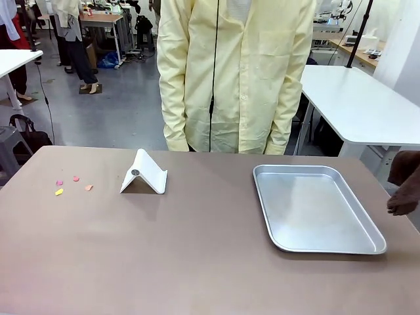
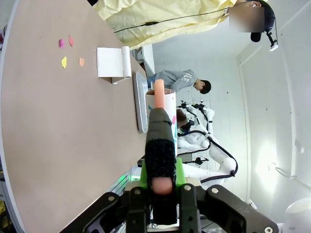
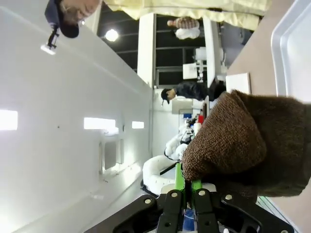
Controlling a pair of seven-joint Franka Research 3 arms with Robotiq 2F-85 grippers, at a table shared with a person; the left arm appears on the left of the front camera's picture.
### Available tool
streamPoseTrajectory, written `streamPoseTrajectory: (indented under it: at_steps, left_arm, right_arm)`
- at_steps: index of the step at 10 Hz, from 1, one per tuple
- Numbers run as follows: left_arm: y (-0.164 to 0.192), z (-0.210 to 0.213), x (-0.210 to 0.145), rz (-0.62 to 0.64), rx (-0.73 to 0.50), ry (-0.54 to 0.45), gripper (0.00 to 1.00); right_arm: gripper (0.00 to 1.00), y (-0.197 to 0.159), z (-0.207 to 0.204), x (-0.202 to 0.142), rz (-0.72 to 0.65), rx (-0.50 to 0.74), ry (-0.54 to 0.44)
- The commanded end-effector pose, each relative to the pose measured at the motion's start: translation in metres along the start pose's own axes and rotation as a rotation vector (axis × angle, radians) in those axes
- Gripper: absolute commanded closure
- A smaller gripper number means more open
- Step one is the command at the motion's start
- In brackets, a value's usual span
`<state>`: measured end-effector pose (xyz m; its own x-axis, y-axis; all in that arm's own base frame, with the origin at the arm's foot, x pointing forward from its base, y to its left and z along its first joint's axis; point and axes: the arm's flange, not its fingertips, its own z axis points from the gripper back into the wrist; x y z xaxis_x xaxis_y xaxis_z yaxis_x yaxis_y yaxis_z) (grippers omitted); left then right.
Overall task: Clean the surface of the table.
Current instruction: If a person points to the right, clean the right side of the table with your right hand, and if they point to the left, clean the left side with your left hand, then clean the area not pointed to by the person.
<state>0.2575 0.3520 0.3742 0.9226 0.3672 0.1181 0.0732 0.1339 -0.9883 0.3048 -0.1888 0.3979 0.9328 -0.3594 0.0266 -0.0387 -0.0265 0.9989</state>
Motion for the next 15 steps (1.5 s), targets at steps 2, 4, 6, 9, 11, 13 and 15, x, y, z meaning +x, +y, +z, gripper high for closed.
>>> streamPoseTrajectory:
  at_steps: [2, 4, 6, 9, 11, 13, 15]
  left_arm:
    - [-0.0035, -0.0015, -0.0026, 0.003, 0.002, 0.001, 1.00]
    - [-0.0035, -0.0015, -0.0026, 0.003, 0.002, 0.001, 1.00]
    - [-0.0035, -0.0015, -0.0026, 0.003, 0.002, 0.001, 1.00]
    - [-0.0035, -0.0015, -0.0026, 0.003, 0.002, 0.001, 1.00]
    - [-0.0035, -0.0015, -0.0026, 0.003, 0.002, 0.001, 1.00]
    - [-0.0035, -0.0015, -0.0026, 0.003, 0.002, 0.001, 1.00]
    - [-0.0035, -0.0015, -0.0026, 0.003, 0.002, 0.001, 1.00]
  right_arm:
    - [0.95, -0.0027, -0.0133, 0.0147, -0.008, 0.031, 0.092]
    - [0.95, -0.0027, -0.0133, 0.0147, -0.008, 0.031, 0.092]
    - [0.95, -0.0027, -0.0133, 0.0147, -0.008, 0.031, 0.092]
    - [0.95, -0.0027, -0.0133, 0.0147, -0.008, 0.031, 0.092]
    - [0.95, -0.0027, -0.0133, 0.0147, -0.008, 0.031, 0.092]
    - [0.95, -0.0027, -0.0133, 0.0147, -0.008, 0.031, 0.092]
    - [0.95, -0.0027, -0.0133, 0.0147, -0.008, 0.031, 0.092]
